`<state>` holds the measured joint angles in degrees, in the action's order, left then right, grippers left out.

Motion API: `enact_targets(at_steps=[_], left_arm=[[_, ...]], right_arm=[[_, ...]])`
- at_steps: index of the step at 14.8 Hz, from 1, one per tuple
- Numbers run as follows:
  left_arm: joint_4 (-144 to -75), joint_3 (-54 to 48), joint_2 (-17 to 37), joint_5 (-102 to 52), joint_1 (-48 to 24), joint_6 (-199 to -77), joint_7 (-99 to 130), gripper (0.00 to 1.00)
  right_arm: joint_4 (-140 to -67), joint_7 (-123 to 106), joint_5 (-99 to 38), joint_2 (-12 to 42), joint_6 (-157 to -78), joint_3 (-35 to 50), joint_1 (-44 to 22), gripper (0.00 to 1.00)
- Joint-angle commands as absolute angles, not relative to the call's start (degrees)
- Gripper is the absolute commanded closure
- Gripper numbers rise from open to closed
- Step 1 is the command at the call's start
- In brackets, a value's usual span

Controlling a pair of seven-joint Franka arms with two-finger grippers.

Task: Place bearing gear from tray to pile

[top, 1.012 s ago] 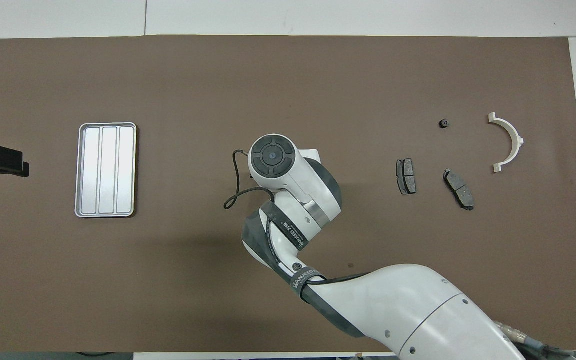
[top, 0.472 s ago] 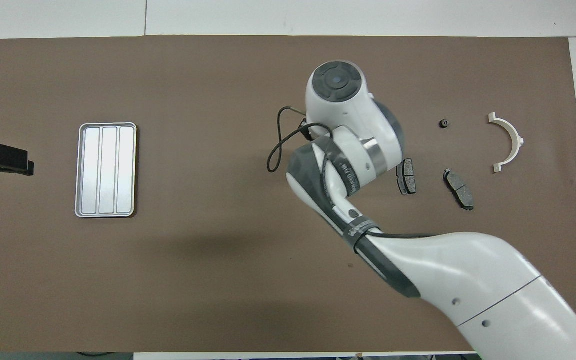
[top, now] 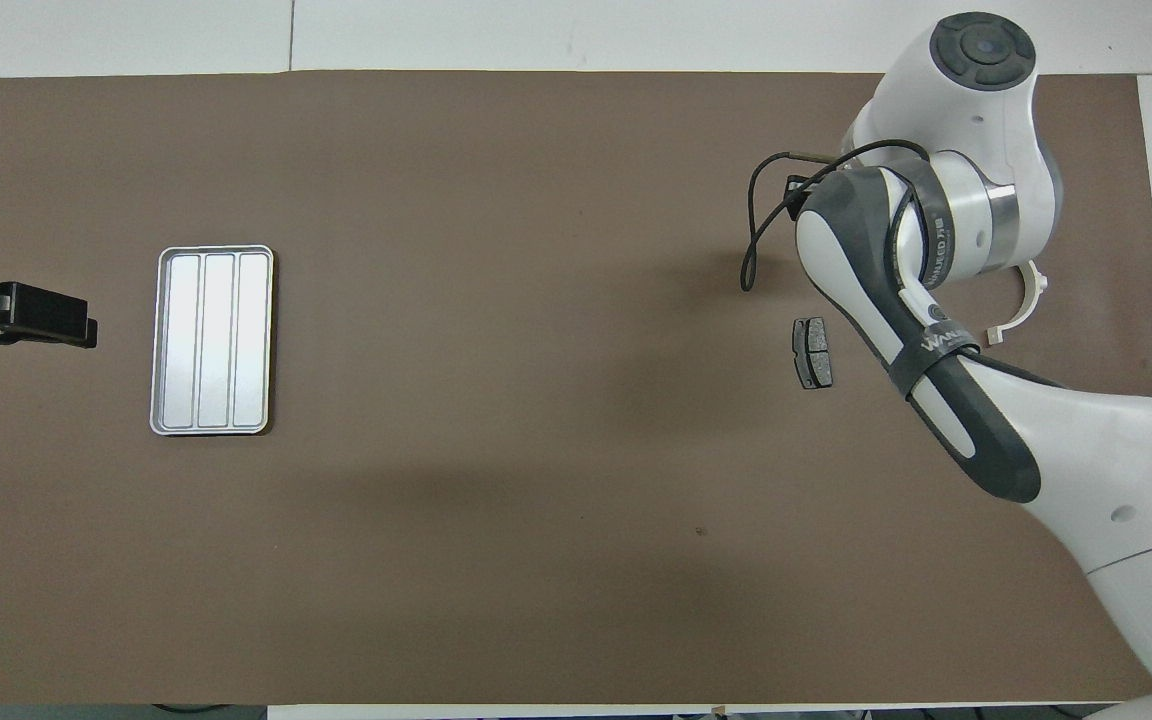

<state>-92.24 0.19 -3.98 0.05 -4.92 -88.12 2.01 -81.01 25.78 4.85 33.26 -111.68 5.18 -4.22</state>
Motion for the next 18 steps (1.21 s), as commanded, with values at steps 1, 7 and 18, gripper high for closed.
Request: enact_targets(at_steps=[1,7,18], left_arm=[[-93.08,0.88,-4.57,-0.44,-5.54,-89.3,1.14,0.0],[-93.08,0.97,-4.57,-0.44,-5.45,-89.21,1.14,0.0],[-93.08,1.05,-4.66,-0.44,-5.36,-88.33,1.67,0.0]], right_arm=[[-88.31,24.08,5.18,31.03,-117.67,6.06,-3.08,1.0],[-93.34,23.03,5.19,31.29,-125.59,6.06,-2.11,1.0],[-95.19,22.67,5.18,31.29,-128.32,6.06,-1.67,0.0]])
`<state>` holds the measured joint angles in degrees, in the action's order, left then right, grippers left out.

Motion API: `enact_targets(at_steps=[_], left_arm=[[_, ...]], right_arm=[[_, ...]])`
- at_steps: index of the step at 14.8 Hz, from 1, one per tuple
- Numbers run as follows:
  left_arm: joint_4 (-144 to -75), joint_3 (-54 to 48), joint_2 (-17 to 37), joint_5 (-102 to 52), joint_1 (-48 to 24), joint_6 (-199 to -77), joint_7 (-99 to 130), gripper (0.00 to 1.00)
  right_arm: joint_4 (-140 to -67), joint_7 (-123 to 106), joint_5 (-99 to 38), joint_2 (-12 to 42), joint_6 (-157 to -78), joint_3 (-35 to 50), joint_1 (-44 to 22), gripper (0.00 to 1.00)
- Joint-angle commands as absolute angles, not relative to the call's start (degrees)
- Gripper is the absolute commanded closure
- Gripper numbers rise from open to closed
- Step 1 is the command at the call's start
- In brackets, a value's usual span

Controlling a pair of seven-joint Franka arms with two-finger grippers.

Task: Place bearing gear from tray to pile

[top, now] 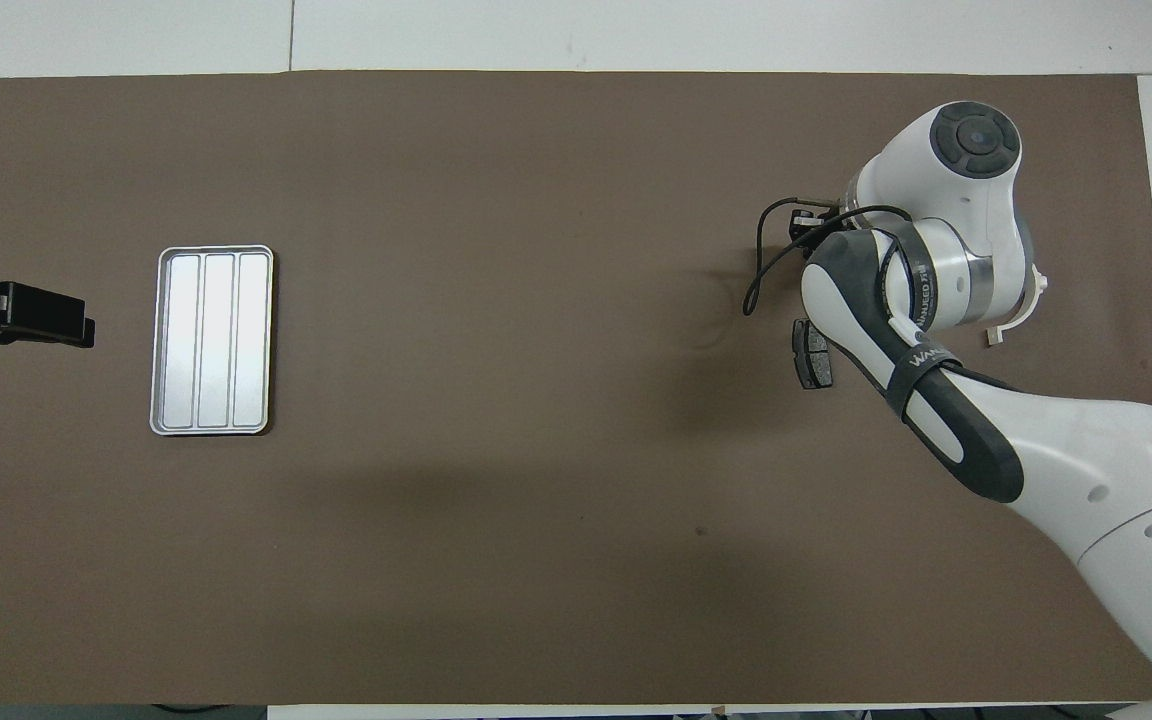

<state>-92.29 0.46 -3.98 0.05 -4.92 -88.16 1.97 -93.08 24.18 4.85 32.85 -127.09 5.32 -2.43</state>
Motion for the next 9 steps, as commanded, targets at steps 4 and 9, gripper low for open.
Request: enact_targets(at_steps=[4,9], left_arm=[[-93.08,1.05,-4.66,-0.44,-5.36,-88.33,1.67,0.0],[-93.08,1.05,-4.66,-0.44,-5.36,-88.33,1.67,0.0]], right_arm=[[-94.84,22.94,5.18,31.03,-128.23,5.98,-2.11,0.0],[-94.75,22.41,5.19,30.68,-127.71,5.98,-1.41,0.0]])
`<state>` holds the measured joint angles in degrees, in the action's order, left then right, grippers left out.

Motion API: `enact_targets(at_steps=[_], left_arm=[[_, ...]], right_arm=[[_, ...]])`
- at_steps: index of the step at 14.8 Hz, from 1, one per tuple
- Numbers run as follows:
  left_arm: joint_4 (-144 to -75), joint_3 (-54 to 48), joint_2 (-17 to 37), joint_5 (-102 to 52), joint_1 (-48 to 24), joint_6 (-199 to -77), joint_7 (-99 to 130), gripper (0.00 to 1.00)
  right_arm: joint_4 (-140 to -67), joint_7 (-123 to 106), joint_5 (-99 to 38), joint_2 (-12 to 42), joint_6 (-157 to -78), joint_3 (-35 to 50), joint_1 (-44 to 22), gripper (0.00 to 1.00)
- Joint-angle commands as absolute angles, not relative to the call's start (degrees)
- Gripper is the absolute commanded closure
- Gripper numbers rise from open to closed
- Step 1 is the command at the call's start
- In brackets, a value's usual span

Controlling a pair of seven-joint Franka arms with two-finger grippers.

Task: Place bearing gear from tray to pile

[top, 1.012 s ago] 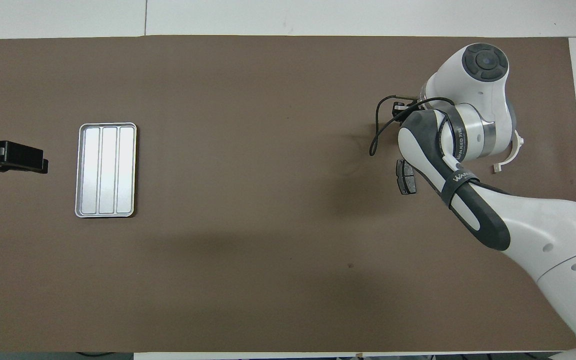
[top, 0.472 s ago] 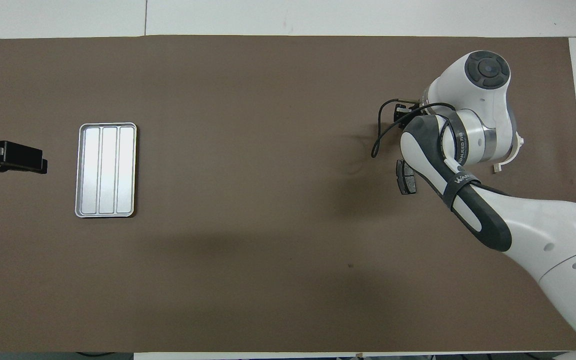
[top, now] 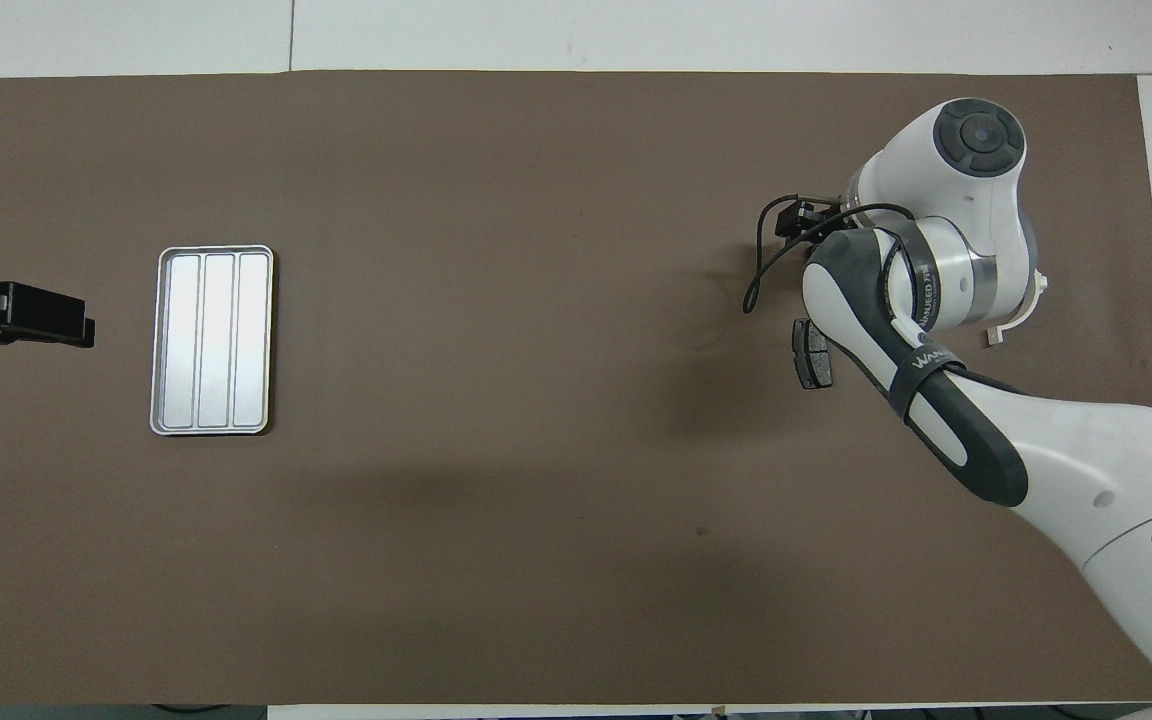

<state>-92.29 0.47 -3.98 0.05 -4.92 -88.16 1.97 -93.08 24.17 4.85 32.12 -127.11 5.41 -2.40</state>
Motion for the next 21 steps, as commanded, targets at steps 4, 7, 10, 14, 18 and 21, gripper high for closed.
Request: enact_targets(at_steps=[4,7,10,14,18,21], left_arm=[[-93.08,1.05,-4.66,-0.44,-5.36,-88.33,1.67,0.0],[-93.08,1.05,-4.66,-0.44,-5.36,-88.33,1.67,0.0],[-93.08,1.05,-4.66,-0.44,-5.36,-88.33,1.67,0.0],[-93.08,1.05,-4.66,-0.44,-5.36,-88.33,1.76,0.0],[-93.08,1.05,-4.66,-0.44,-5.36,-88.33,1.76,0.0],[-93.08,1.05,-4.66,-0.44,-5.36,-88.33,1.67,0.0]], right_arm=[[-94.75,22.41,5.19,30.15,-127.53,5.98,-0.27,0.0],[-95.18,17.34,5.01,26.65,-124.38,5.89,0.09,0.0],[-95.71,14.07,4.4,19.36,-116.4,5.89,0.0,0.0],[-96.85,8.12,4.04,8.12,-106.11,5.98,0.18,0.0],[-96.59,4.75,2.46,-2.52,-93.9,5.89,-0.52,0.0],[-96.24,4.75,2.11,-7.98,-86.95,6.06,-0.88,0.0]])
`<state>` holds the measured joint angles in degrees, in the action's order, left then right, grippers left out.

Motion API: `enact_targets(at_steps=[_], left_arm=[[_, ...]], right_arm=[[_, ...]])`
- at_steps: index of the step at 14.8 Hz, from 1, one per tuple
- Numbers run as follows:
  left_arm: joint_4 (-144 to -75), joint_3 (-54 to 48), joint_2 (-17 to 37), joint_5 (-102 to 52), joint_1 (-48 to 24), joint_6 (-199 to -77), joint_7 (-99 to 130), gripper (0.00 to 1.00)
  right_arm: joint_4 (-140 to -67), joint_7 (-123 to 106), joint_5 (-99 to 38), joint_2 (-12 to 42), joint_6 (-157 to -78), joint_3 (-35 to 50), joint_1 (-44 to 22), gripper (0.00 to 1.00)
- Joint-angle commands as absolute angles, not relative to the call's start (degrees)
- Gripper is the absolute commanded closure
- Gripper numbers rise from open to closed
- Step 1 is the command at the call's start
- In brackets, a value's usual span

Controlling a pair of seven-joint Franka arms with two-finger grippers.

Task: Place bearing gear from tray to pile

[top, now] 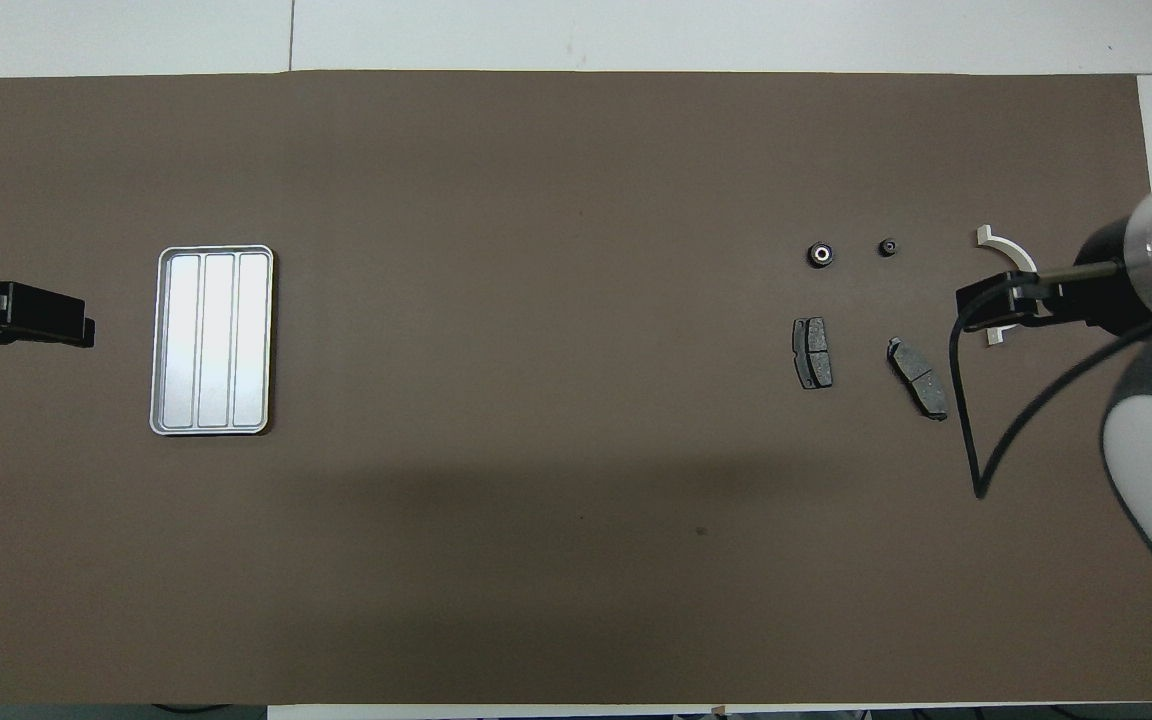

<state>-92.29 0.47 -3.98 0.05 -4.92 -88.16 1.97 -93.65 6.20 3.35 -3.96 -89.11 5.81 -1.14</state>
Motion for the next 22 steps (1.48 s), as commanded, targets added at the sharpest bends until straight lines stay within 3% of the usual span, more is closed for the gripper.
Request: enact_targets(at_steps=[1,5,22], left_arm=[[-93.08,1.05,-4.66,-0.44,-5.36,-88.33,1.67,0.0],[-93.08,1.05,-4.66,-0.44,-5.36,-88.33,1.67,0.0],[-93.08,1.05,-4.66,-0.44,-5.36,-88.33,1.76,0.0]], right_arm=[[-95.81,4.75,2.02,-8.52,-85.01,6.15,-0.88,0.0],[-94.22,5.27,0.0,-8.79,-81.74,6.15,-0.88,0.0],[-94.48,5.54,-1.49,-8.88,-81.91,6.06,-0.88,0.0]])
